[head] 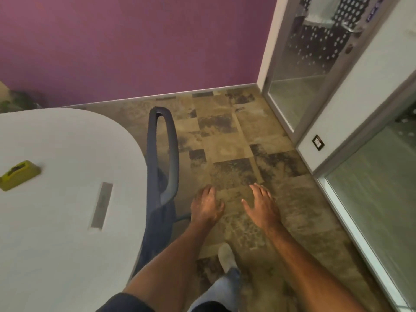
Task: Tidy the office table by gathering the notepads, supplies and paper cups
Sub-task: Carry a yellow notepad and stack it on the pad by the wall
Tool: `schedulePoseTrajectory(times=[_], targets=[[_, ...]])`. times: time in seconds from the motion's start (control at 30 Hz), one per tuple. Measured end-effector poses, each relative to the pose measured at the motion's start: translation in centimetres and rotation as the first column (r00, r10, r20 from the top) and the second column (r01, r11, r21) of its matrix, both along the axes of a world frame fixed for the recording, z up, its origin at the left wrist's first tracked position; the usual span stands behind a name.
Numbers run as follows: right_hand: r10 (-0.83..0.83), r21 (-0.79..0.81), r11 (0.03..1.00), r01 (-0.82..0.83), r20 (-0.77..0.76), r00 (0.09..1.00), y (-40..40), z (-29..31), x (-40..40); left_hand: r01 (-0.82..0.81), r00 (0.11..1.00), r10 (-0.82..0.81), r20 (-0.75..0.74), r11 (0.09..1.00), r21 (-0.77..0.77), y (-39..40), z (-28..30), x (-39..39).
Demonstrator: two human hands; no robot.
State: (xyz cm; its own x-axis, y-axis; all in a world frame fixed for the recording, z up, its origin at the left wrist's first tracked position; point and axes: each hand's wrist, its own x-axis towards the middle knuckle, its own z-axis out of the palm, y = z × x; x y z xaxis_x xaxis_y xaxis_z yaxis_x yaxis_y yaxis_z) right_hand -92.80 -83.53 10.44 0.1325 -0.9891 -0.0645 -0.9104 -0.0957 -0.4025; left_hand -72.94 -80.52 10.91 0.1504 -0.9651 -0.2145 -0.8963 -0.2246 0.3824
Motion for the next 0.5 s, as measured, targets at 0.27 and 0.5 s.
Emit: schedulePoseTrajectory(times=[0.27,0.5], targets=[[0.194,0.036,0.981,-0.191,-0.077,0.978,-19.9,1.2,2.7,-0.381,0.919,0.380,-0.104,0.925,0.008,-14.6,-1.0,0.0],[0.376,0.067,0.926,-0.371,-0.100,0.921,-35.8,1.0,8.0,-0.479,0.867,0.482,-0.123,0.876,0.059,-26.2,-0.9,0.3]])
